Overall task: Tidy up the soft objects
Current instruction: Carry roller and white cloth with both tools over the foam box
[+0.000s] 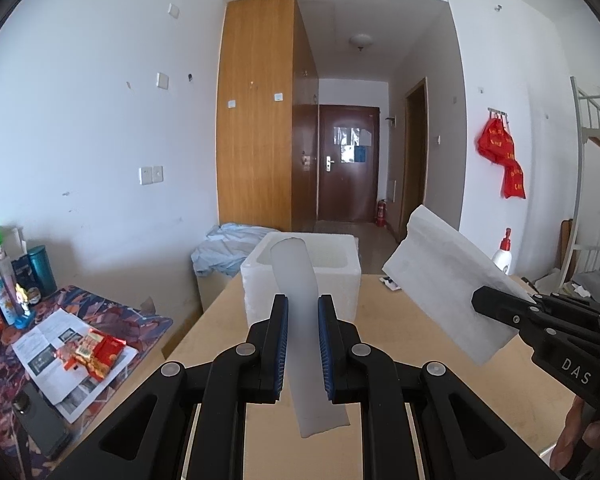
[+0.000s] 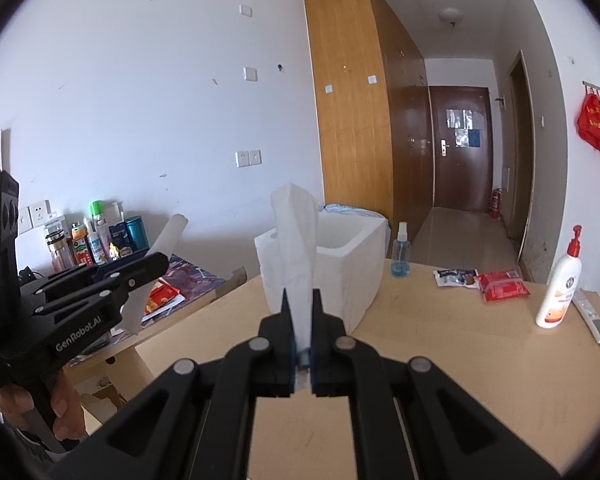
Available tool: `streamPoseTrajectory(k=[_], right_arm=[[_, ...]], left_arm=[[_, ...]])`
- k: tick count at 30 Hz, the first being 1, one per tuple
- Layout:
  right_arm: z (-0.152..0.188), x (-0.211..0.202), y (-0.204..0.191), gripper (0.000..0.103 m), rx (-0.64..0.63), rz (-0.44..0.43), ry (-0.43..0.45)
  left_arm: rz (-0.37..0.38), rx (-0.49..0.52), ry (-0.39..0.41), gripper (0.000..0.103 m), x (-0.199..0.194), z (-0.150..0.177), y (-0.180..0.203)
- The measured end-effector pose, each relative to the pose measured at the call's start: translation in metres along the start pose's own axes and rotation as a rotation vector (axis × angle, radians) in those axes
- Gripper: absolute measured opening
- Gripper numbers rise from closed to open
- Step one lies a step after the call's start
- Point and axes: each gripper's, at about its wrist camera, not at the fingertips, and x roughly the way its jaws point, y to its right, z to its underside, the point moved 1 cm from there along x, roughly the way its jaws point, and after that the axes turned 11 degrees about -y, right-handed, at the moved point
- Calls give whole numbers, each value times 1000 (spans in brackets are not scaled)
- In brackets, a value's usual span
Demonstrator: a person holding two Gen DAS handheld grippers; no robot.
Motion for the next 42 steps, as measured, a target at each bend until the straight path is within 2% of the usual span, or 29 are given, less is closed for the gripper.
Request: streamPoseTrajectory(k=[30, 42], right_arm=[[-71, 80, 30, 7, 20, 14, -72], [-91, 111, 33, 7, -1, 7, -108]], left_arm=[[-10, 9, -31, 16, 88, -76, -8], [0, 15, -69, 16, 125, -87, -8]])
